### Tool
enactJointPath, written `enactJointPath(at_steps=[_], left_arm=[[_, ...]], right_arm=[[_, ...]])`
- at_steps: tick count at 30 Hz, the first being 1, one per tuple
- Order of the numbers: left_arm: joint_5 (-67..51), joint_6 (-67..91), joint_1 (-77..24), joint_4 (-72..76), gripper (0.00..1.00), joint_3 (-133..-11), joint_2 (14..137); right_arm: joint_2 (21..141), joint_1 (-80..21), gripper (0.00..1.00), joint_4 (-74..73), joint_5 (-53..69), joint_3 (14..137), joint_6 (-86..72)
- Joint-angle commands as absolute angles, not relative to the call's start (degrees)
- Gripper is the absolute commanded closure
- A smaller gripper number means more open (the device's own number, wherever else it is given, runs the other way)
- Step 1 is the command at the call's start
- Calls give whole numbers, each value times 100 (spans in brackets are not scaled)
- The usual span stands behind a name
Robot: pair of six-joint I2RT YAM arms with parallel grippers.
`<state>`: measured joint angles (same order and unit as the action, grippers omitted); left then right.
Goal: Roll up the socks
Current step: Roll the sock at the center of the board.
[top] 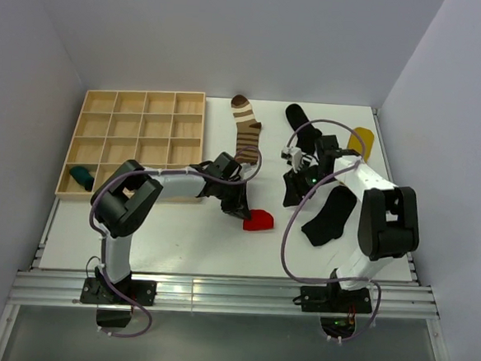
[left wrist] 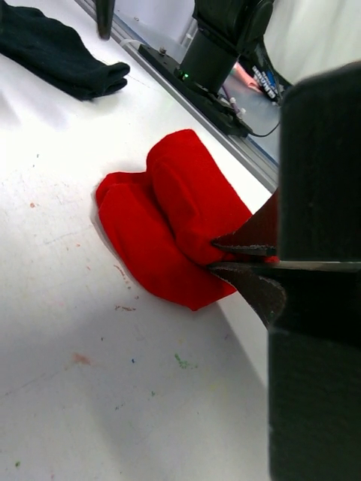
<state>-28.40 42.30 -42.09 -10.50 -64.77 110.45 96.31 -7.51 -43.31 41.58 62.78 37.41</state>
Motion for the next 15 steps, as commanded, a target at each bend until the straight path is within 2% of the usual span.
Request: enactJointPath(at_steps=[1, 15], left_arm=[[-2874, 3911, -4114, -1669, 100, -6662, 11276], [-3182, 3867, -3999, -1995, 100, -7251, 11847]], right_arm=[[9177, -765, 44, -4034, 4201, 6039, 4357], [7410, -1713, 39, -3182, 3877, 4571, 5098]])
